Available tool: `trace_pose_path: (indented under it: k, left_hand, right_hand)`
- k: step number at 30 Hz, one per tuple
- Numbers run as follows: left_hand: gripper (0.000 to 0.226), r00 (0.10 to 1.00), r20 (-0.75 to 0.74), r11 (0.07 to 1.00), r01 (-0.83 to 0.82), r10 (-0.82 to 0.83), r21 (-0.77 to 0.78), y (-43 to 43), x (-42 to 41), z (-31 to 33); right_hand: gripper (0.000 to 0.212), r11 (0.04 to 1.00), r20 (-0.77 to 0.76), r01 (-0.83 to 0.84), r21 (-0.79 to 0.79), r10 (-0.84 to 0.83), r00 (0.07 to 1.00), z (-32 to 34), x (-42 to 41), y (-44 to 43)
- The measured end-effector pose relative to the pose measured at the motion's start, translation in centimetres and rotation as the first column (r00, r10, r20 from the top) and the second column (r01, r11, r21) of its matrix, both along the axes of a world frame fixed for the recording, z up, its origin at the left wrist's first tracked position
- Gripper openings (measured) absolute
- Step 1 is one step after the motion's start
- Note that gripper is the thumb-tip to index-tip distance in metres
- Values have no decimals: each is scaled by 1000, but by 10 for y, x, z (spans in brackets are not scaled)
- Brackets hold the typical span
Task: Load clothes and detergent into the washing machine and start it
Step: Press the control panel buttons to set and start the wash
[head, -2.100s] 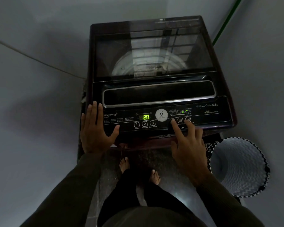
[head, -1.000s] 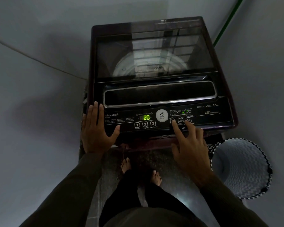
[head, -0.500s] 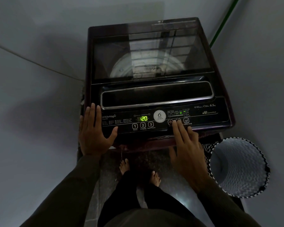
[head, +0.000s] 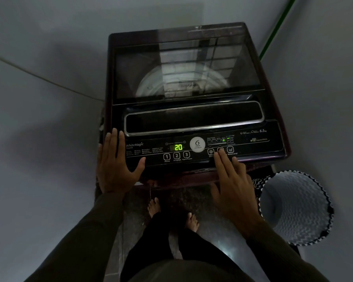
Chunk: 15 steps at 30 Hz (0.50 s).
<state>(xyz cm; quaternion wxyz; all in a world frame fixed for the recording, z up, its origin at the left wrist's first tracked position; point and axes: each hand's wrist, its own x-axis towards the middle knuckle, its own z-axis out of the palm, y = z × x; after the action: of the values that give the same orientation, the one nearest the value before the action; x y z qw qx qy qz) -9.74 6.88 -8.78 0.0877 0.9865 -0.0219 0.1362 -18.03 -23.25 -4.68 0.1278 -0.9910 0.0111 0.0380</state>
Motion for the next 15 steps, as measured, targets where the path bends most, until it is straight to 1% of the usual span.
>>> trace_pose_path:
  k: [3, 8, 13, 15]
  left_hand:
    - [90, 1000, 1, 1000, 0, 0, 8, 0, 0, 0]
    - [90, 1000, -10, 1000, 6, -6, 9, 0, 0, 1]
    - [89, 1000, -2, 1000, 3, -3, 17, 1, 0, -1]
    - [89, 1000, 5, 1000, 7, -7, 13, 1, 0, 0]
  right_hand:
    - [88, 1000, -3, -9, -12, 9, 1000, 0, 4, -1]
    - [79, 999, 4, -30, -26, 30, 1000, 3, 10, -10]
    - [81, 996, 3, 85, -12, -85, 996, 2, 1, -15]
    - [82, 995, 9, 97, -2, -97, 995, 2, -1, -16]
